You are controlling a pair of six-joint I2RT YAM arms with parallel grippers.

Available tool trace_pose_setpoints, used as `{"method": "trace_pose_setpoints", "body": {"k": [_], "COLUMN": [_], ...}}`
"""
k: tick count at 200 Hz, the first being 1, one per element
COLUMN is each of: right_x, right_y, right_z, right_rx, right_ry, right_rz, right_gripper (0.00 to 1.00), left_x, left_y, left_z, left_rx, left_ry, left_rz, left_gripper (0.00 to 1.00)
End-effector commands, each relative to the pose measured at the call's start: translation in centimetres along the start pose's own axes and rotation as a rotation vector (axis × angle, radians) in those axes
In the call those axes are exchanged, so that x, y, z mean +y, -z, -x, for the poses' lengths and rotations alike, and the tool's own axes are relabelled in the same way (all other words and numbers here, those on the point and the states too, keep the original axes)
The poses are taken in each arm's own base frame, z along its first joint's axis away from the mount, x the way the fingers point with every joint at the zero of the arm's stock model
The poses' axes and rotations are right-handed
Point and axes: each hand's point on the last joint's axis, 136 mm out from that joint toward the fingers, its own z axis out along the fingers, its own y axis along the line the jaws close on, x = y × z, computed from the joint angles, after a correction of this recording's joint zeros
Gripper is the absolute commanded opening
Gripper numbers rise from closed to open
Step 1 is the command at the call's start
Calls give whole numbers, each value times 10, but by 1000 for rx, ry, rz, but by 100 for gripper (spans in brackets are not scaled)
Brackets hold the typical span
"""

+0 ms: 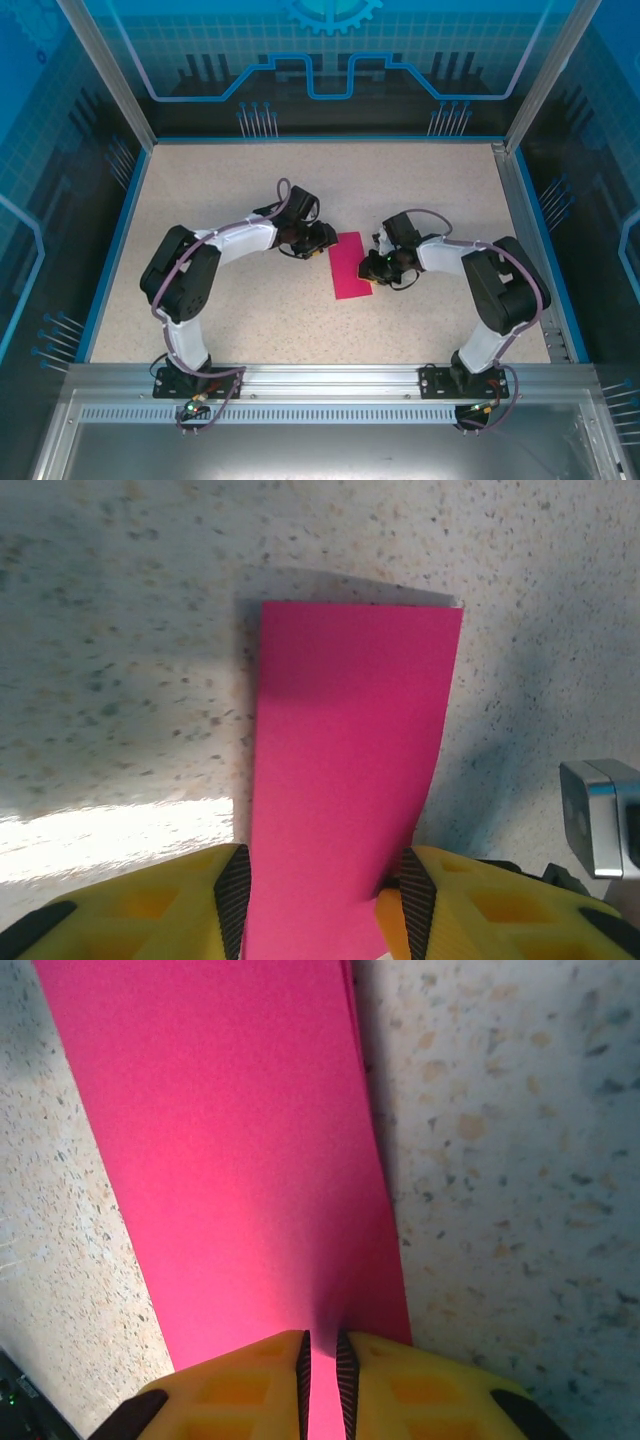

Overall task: Fold a paper plane with a square sheet of paper (pick it up from the middle)
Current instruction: Turn over the paper at the center of the table.

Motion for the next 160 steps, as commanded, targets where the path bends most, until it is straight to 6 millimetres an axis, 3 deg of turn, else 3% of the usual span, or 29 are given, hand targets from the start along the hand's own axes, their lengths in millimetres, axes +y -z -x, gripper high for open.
{"method": "trace_pose_setpoints", "body": {"k": [1, 23, 67, 99, 160], "right_x": [-15, -10, 19, 5, -13], "right_y": [-3, 3, 30, 45, 46], "right_z": [-17, -17, -7, 2, 0], "right_rx": [-22, -52, -105, -110, -60], "right_ry": [-88, -88, 21, 32, -4], "right_rz": [-86, -89, -41, -85, -28], "right_gripper": [19, 19, 27, 29, 31], "left_x": [-14, -15, -13, -5, -4], "left_y": [-7, -16, -29, -35, -26], "left_z": [-6, -11, -16, -18, -20], "left_rx": [64, 103, 131, 145, 129], "left_ry": [-40, -52, -56, -54, -63], "left_rz": [-22, -13, -8, 16, 10], "left_gripper": [47, 46, 45, 45, 45]}}
